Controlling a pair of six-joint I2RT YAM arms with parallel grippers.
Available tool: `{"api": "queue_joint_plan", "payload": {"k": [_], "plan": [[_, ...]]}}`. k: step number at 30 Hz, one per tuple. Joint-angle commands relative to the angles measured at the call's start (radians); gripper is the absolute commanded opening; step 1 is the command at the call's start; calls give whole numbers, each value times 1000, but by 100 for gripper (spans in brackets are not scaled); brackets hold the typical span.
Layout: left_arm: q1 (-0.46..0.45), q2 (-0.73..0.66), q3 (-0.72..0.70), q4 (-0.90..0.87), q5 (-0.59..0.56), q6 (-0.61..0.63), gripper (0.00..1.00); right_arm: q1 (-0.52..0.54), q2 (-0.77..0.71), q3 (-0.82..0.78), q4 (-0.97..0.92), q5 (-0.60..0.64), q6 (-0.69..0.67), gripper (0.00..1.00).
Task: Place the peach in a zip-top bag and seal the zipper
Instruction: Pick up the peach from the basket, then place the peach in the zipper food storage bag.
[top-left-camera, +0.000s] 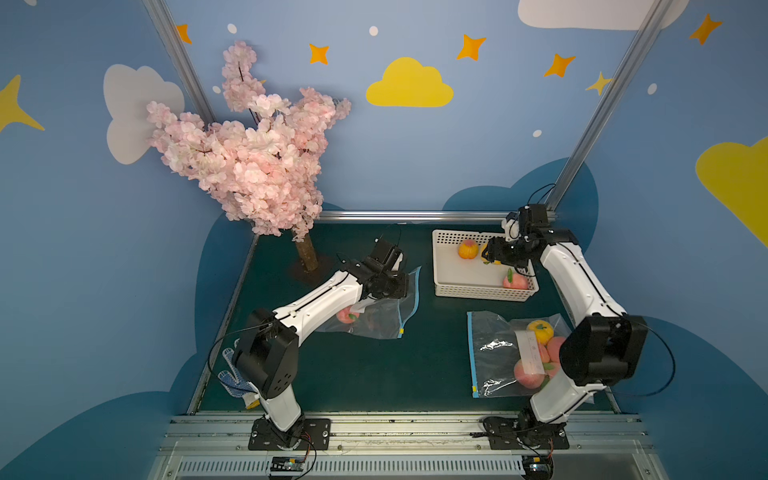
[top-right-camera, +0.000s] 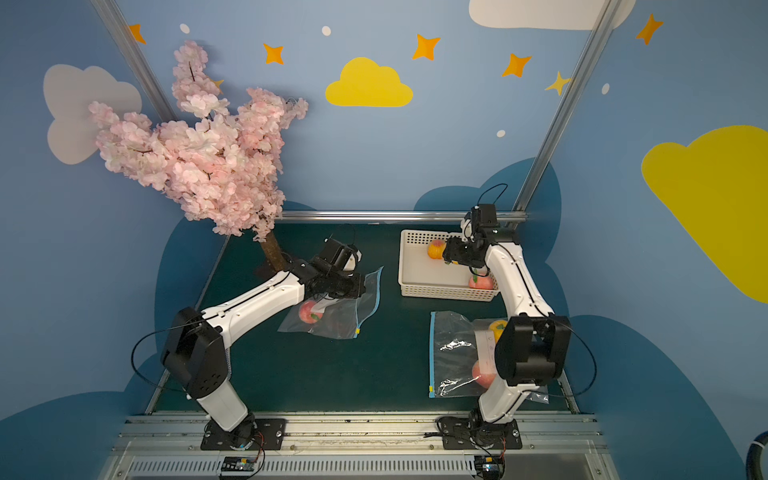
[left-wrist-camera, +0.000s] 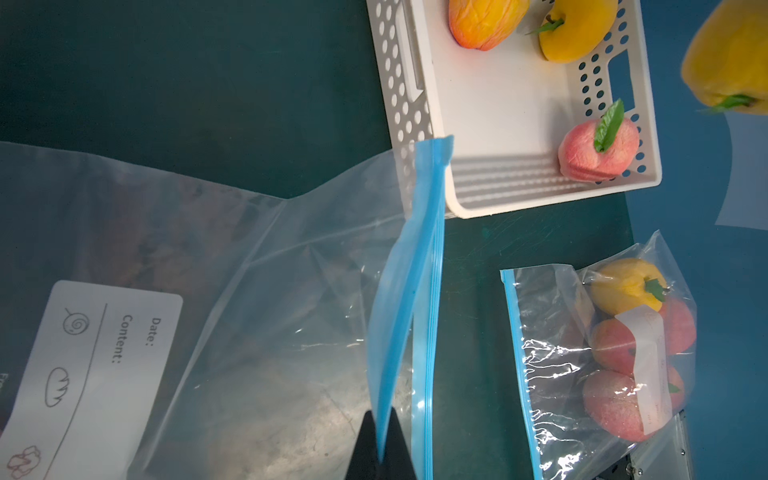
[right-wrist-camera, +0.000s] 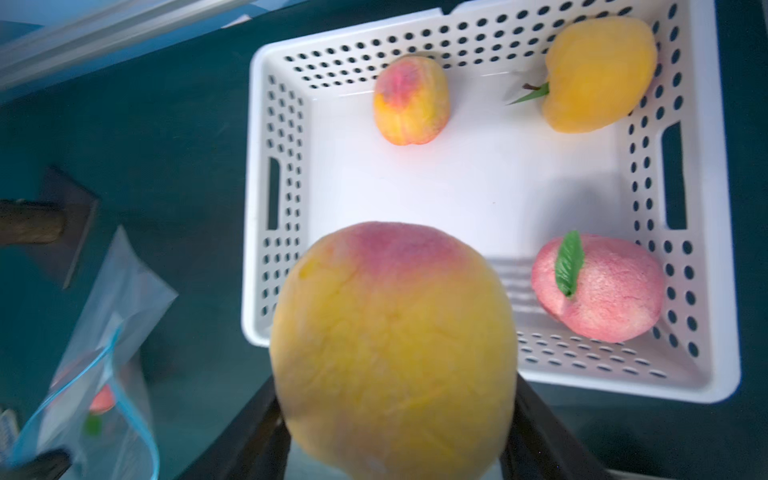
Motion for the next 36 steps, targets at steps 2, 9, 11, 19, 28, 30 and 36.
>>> {"api": "queue_joint_plan", "payload": {"k": [2,9,11,19,28,30,36], "plan": [[0,-37,-10,30,4,-8,3,17,-147,-105,41,-201,30,58],[0,-31,-27,94,3,-54,3,126,-377,-359,311,-416,201,57],[0,-25,-24,104,3,-63,3,165,-403,-391,367,-446,251,57],[0,-42,-16,106,3,-60,3,318,-377,-454,503,-431,316,57],[2,-106,-1,60,-35,-32,3,400,-230,-455,545,-390,372,62],[4,-119,0,54,-37,-27,3,406,-195,-454,559,-402,393,62],[11,-149,20,32,-35,-14,3,416,-129,-415,517,-361,450,71]]}}
